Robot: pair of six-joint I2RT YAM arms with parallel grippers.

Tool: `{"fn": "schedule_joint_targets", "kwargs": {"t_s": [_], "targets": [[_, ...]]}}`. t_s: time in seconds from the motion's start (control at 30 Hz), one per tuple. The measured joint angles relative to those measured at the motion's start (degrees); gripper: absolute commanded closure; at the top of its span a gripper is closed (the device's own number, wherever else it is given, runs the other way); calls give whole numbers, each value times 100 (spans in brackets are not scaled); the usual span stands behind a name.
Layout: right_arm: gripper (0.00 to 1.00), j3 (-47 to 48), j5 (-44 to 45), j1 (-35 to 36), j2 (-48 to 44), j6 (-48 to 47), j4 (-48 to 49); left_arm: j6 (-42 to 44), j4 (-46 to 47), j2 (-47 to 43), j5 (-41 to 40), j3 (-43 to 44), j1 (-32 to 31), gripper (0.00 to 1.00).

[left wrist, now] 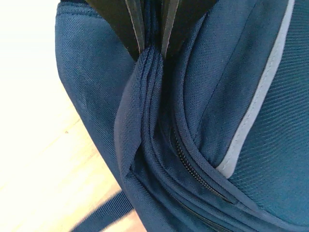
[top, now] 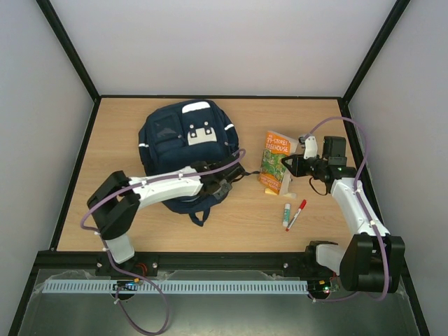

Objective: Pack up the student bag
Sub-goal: Place the book in the student bag.

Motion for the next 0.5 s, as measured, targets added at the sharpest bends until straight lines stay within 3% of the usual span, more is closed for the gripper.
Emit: {"fn": "schedule_joint_targets", "kwargs": {"t_s": [0.33,0.5], "targets": [[99,83,-612,0,-4,374,-61,219,9,-866,-466,219,15,98],[99,811,-1266,0,262,562,-745,389,15,-1064,-654,400,81,97]]}}
